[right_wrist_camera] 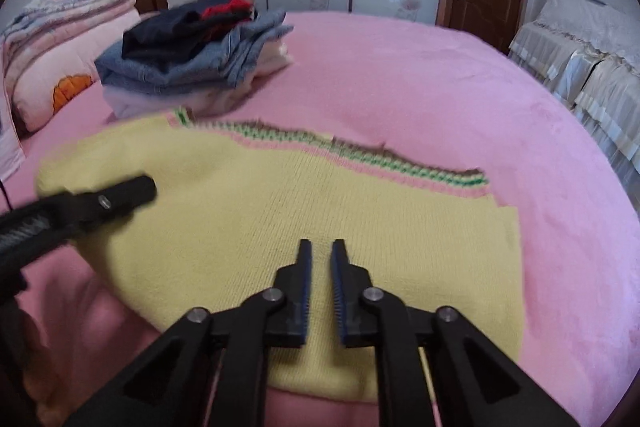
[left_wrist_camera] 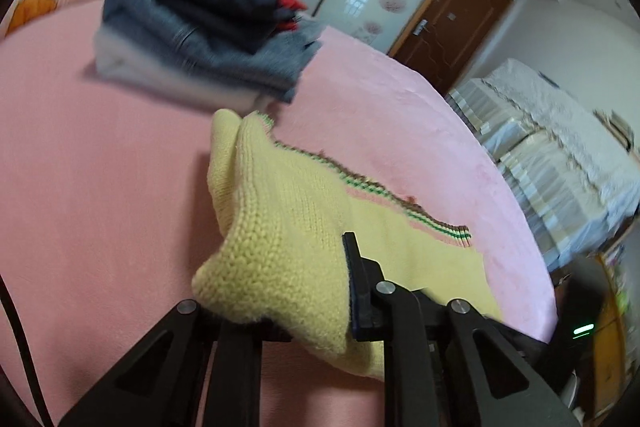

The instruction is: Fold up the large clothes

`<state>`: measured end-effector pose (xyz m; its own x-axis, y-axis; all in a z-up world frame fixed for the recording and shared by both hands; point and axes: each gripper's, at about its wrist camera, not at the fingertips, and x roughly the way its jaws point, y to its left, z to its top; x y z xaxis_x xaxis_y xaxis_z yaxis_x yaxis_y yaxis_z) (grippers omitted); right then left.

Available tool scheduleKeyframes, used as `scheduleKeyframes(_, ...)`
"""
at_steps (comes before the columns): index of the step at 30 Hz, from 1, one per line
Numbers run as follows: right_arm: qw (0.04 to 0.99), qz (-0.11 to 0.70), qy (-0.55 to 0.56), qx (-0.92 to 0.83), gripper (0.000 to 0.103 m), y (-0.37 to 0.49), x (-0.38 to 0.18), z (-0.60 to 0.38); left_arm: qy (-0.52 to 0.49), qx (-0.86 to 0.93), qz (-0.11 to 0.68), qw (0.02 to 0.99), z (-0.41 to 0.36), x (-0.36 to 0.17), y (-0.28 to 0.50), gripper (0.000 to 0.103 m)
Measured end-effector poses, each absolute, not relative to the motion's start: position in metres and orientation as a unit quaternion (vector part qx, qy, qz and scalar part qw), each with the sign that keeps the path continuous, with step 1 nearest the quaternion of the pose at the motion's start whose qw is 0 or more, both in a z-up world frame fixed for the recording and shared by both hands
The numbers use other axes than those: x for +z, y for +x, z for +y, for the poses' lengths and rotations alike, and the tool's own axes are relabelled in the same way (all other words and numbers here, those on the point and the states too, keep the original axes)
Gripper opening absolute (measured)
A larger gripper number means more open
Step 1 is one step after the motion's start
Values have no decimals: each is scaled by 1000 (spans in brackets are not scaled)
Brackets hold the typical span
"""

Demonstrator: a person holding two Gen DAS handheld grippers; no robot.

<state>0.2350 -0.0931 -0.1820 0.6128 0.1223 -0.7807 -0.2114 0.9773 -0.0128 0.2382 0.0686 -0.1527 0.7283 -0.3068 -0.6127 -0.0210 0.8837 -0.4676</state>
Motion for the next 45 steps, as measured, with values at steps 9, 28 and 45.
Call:
scheduleKeyframes(9, 882, 446, 48, 143, 6, 239, -192, -122, -135, -144, 341, 919, 8, -110, 238, 15)
scheduleKeyframes(28, 863, 473, 168, 52, 6, 157, -181, -271, 176, -171, 394, 885, -151, -151, 223, 16)
scheduleKeyframes(45, 877, 435, 186, 76, 40, 171, -130, -271, -81, -231, 418, 875, -39, -98, 195, 73)
